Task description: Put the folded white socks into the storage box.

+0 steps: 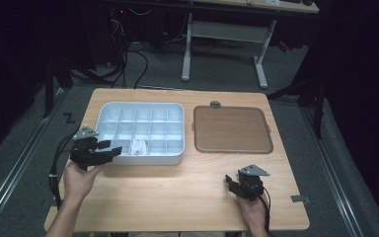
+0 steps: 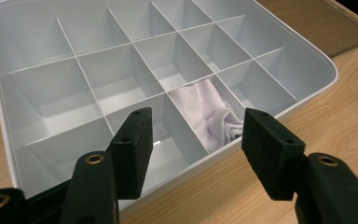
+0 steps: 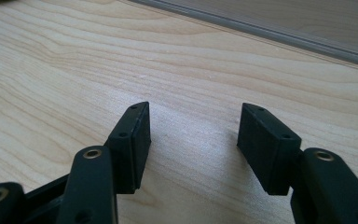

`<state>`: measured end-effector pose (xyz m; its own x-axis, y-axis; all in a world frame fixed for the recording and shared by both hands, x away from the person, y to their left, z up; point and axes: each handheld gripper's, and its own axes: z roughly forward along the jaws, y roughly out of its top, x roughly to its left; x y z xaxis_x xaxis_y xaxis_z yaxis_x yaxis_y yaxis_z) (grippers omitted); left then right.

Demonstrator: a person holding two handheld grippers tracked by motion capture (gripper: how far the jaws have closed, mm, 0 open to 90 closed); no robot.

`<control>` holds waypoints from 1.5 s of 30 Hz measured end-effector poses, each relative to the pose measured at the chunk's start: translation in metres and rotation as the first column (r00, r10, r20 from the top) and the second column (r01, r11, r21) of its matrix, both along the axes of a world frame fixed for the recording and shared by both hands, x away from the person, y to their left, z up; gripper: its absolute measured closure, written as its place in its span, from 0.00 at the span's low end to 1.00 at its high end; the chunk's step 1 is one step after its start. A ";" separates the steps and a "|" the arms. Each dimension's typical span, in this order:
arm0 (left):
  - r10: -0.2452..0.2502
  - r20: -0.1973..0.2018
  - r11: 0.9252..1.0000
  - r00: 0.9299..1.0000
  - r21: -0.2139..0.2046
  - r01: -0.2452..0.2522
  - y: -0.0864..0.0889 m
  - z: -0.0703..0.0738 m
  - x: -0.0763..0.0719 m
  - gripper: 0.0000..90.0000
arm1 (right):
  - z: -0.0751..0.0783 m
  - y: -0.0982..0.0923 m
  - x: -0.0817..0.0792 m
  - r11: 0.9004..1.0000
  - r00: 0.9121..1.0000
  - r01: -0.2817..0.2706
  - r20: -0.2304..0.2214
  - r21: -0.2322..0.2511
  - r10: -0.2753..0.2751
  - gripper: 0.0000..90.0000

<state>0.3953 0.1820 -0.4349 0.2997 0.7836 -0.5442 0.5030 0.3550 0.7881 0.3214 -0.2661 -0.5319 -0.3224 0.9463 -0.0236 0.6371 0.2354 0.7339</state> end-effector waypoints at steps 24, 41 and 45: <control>0.026 -0.001 0.999 1.000 -0.026 -0.026 0.013 -0.008 -0.015 0.47 | 0.000 0.000 0.000 1.000 1.000 0.007 -0.001 0.001 -0.007 0.50; 0.027 0.016 0.999 0.999 -0.022 -0.027 0.011 -0.017 -0.028 0.46 | 0.000 0.000 0.000 1.000 1.000 0.007 -0.001 0.001 -0.007 0.50; 0.033 0.013 0.999 0.999 -0.037 -0.033 0.012 -0.019 -0.031 0.46 | 0.000 0.000 0.000 1.000 1.000 0.006 -0.001 0.001 -0.006 0.50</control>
<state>0.3638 0.1936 -0.4540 0.2815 0.7729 -0.5687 0.4799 0.3999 0.7809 0.3212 -0.2662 -0.5318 -0.3163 0.9484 -0.0225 0.6395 0.2307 0.7334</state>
